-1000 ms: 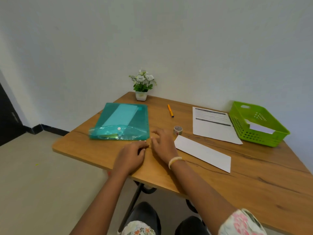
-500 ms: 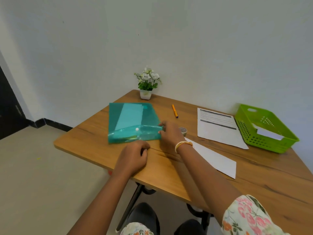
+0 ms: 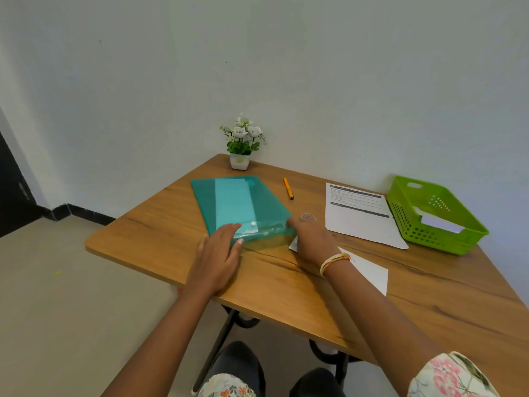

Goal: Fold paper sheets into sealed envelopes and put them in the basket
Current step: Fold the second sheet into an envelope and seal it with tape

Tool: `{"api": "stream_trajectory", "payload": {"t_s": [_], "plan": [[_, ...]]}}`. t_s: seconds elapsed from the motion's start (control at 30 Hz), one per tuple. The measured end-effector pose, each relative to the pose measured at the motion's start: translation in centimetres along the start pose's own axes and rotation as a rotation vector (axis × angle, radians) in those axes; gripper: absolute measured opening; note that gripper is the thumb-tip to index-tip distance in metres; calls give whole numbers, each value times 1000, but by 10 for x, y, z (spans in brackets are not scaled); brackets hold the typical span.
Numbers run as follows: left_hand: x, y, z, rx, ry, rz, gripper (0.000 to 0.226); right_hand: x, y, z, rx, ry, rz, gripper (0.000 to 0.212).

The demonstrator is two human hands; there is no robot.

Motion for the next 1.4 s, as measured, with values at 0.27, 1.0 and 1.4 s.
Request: {"api": "stream_trajectory", "payload": {"t_s": [0.27,1.0,1.4], "plan": [[-9,-2,0,28,79,-45,43,-38,-3,20,-164,119,-273,33],[-14,7,3,116,226,-75,45,-67,-12,-8,117,21,-193,39],[-15,5,2,114,213,-57,49,-82,-14,-5,244,60,-161,27]]}}
Point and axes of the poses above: each hand's wrist, its own z-axis away from the middle knuckle, its own y-axis out of the back of the hand, x = y × z, the point moved 7 cm from there along -z, towards the middle knuckle, and after that the axes turned 6 degrees about -y, right-handed, at the moved point
